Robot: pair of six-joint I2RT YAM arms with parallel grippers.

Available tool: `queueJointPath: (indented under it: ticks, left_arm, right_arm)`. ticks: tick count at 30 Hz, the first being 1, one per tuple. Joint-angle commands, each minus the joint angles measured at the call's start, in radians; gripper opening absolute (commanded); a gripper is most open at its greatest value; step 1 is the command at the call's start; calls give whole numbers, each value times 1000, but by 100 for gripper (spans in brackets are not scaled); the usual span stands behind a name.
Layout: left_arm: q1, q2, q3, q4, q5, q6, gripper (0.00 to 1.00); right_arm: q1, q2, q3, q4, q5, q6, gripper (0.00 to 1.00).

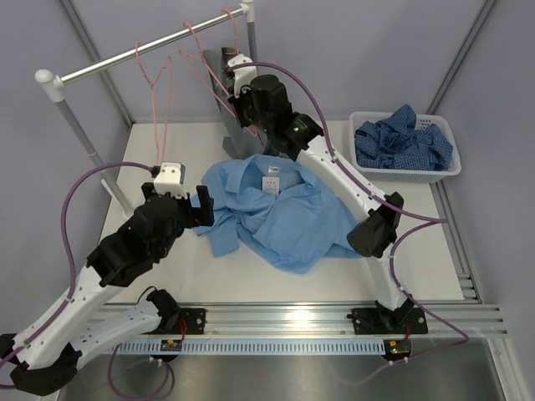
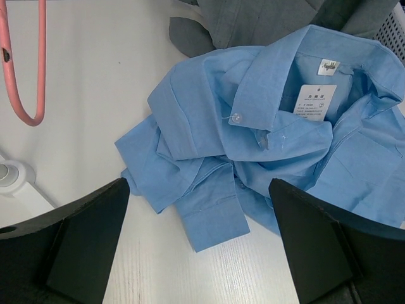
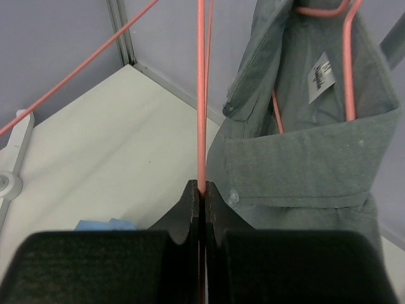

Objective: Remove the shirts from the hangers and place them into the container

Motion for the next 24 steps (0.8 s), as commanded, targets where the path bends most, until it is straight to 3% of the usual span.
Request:
queueJointPath:
  ticks: [1,7,8,11,14,18,24]
  left_arm:
    - [3,-16,-11,26,6,-7,99]
    - [4,-2,-17,27,22,-12,99]
    - [3,4,-14,27,28,-13,99]
    - [3,27,-1,27,45,-9,99]
    - [4,61,25,30,65,2,99]
    - [3,146,79,49,92,30,99]
    - [3,327,142,226,125,87,99]
  right_arm:
    - [27,-58,-65,83,-3,10,7]
    - [50,-159,-177,77,-1,30,30]
    - [50,-177,-191,74,-1,45,45]
    - [51,-285,-284,67,7,85,72]
    - [51,-415,-416,67,42,119,88]
    - [50,-584,-606,48,109,144,98]
    - [50,-828,-921,33,237,219,99]
